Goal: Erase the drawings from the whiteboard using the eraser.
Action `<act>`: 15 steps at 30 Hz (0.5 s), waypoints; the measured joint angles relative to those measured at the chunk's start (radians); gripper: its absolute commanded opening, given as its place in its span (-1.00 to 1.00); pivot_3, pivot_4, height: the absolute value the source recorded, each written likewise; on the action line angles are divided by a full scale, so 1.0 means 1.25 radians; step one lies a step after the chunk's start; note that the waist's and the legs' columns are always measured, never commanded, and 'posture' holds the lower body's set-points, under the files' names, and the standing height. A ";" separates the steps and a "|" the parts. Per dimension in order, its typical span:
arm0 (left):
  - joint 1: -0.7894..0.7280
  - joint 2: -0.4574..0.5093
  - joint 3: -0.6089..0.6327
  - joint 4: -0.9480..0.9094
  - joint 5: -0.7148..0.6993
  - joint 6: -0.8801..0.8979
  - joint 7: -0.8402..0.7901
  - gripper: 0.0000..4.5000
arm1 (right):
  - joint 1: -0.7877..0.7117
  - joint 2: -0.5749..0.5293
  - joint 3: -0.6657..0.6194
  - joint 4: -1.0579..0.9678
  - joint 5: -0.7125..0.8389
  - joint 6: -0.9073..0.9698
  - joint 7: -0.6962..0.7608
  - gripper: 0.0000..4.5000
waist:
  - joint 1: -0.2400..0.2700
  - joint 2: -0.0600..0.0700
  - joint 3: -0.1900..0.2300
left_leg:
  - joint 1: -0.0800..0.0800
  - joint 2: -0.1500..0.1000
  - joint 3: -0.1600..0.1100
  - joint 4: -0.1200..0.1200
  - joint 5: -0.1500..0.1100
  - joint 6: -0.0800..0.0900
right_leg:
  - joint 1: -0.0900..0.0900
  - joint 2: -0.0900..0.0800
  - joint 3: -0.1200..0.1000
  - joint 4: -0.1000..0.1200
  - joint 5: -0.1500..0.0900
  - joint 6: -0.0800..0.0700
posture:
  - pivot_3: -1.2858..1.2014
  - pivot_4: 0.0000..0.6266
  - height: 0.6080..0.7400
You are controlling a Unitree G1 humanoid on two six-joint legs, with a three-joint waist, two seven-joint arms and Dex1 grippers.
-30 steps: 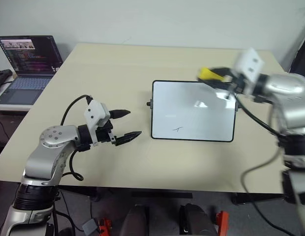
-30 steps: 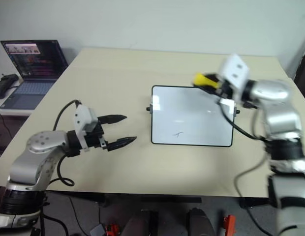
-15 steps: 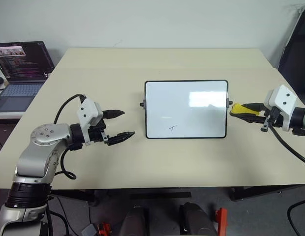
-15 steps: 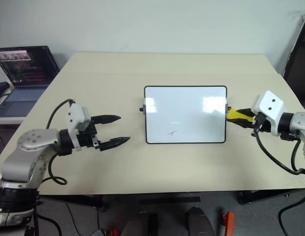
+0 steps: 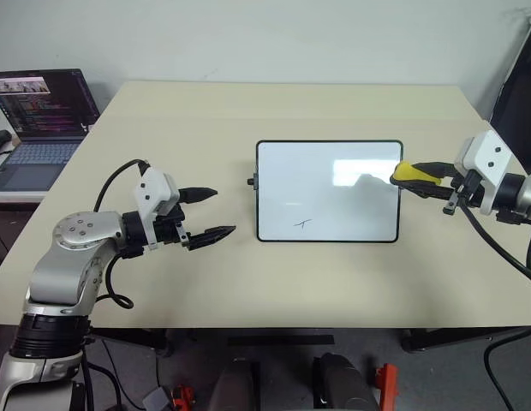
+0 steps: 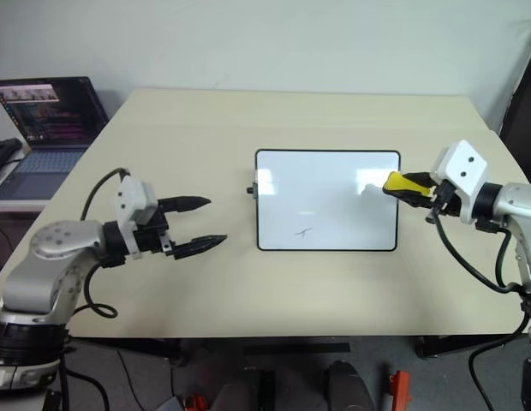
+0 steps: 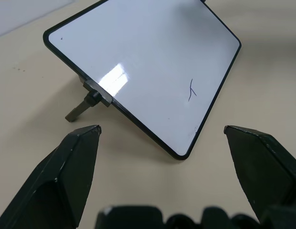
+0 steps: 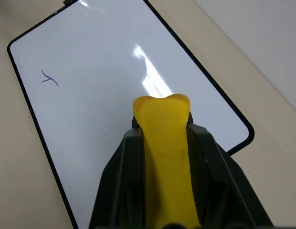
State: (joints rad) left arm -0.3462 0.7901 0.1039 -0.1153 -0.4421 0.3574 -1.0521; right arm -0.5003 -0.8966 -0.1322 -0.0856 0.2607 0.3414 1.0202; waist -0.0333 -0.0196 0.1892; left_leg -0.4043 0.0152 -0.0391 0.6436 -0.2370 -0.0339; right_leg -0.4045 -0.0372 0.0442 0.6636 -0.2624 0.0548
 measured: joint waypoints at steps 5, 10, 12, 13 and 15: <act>0.001 -0.010 -0.031 0.000 0.009 -0.013 -0.009 1.00 | -0.037 0.167 0.106 -0.065 -0.008 -0.007 -0.071 -0.62 | -0.011 0.000 0.000 | 0.001 0.000 -0.001 0.000 0.000 0.000 | 0.000 0.001 0.000 0.002 0.000 0.000 | 0.03 -0.52 1.00; 0.010 -0.017 -0.042 0.001 0.010 -0.015 -0.014 1.00 | -0.040 0.262 0.239 -0.037 -0.140 -0.090 -0.157 -0.62 | -0.006 -0.001 0.000 | 0.000 0.000 0.000 0.000 0.000 0.000 | 0.000 0.000 0.000 0.001 0.000 0.000 | 0.03 -0.52 1.00; 0.012 -0.022 -0.049 0.001 0.010 -0.015 -0.020 1.00 | -0.040 0.292 0.273 -0.011 -0.175 -0.111 -0.183 -0.62 | -0.005 -0.001 0.000 | 0.000 0.000 0.000 0.000 0.000 0.000 | 0.000 0.000 0.000 0.001 0.000 0.000 | 0.03 -0.52 1.00; 0.012 -0.023 -0.050 0.001 0.010 -0.015 -0.022 1.00 | -0.040 0.300 0.285 0.002 -0.193 -0.119 -0.193 -0.62 | -0.004 -0.001 0.000 | 0.000 0.000 -0.001 0.000 0.000 0.000 | -0.001 0.000 0.000 0.001 0.000 0.000 | 0.03 -0.52 1.00; 0.012 -0.023 -0.050 0.001 0.011 -0.016 -0.023 1.00 | -0.040 0.305 0.298 0.025 -0.221 -0.137 -0.208 -0.62 | 0.000 -0.001 0.000 | 0.000 0.000 -0.001 0.000 0.000 0.000 | 0.000 0.000 0.000 0.001 0.000 0.000 | 0.03 -0.52 1.00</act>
State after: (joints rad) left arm -0.3312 0.7612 0.0419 -0.1144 -0.4290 0.3375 -1.0815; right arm -0.5502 -0.5156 0.2400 -0.0543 -0.0156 0.1701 0.7601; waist -0.0329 -0.0203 0.1888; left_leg -0.4045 0.0147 -0.0398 0.6441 -0.2369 -0.0340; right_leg -0.4051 -0.0373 0.0437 0.6652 -0.2622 0.0547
